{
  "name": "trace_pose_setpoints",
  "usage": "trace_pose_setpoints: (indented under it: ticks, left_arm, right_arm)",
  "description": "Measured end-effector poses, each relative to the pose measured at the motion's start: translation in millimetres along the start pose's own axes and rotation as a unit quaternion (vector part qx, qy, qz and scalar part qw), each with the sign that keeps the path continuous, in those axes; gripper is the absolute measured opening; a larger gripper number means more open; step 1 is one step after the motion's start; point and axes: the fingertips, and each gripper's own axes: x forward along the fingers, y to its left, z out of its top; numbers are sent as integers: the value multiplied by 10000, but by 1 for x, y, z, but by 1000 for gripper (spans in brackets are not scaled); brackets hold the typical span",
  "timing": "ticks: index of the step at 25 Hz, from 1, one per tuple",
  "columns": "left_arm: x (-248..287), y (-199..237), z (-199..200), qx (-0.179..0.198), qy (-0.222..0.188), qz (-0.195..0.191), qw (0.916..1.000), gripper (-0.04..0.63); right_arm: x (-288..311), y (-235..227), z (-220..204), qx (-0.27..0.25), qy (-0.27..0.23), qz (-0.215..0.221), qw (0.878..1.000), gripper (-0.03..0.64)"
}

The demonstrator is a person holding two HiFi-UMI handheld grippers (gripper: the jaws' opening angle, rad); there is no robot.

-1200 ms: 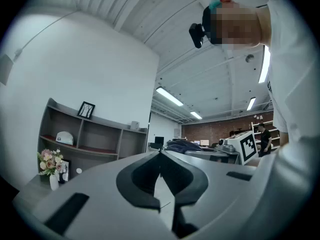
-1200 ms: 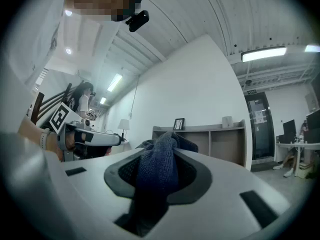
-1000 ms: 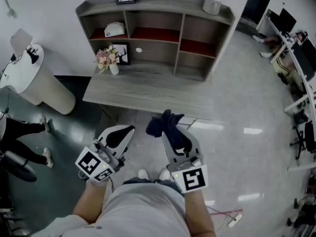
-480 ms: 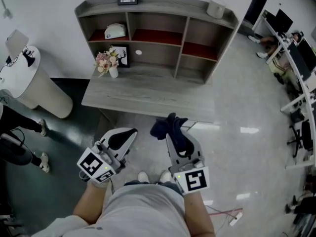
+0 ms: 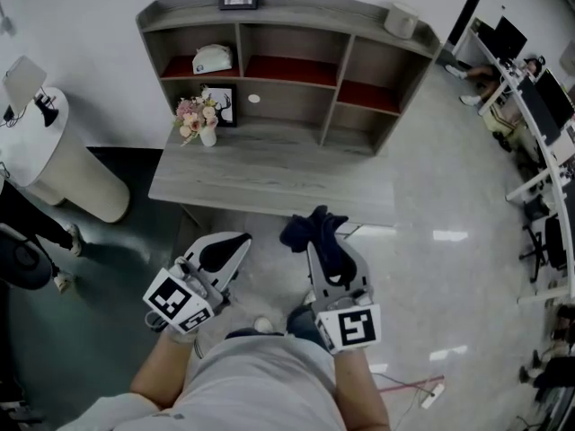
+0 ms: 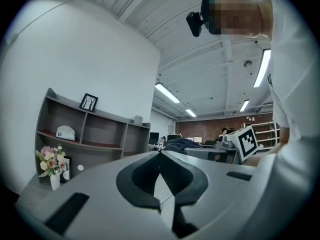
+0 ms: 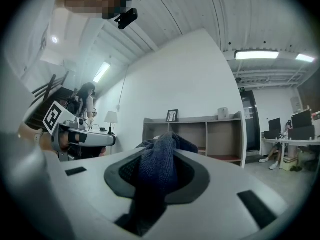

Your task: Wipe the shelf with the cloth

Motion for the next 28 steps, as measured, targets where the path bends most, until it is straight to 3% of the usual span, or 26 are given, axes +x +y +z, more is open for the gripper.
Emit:
trace_pose_setpoints:
  ticks: [7,15,28]
  left_arm:
    - [14,20,-6,-55,-45,229,9997,14]
    - [65,68,-10,-190,-49,625,9979,14]
    - [216,123,-6,-237,-2,1010,9946,15]
  right_arm:
    - [25,-17,-11,104,-22,147,9998,100]
    - [88,-67,-25,165,60,487,9987,100]
    - [169,-217,-28,307,63,651,9974,100]
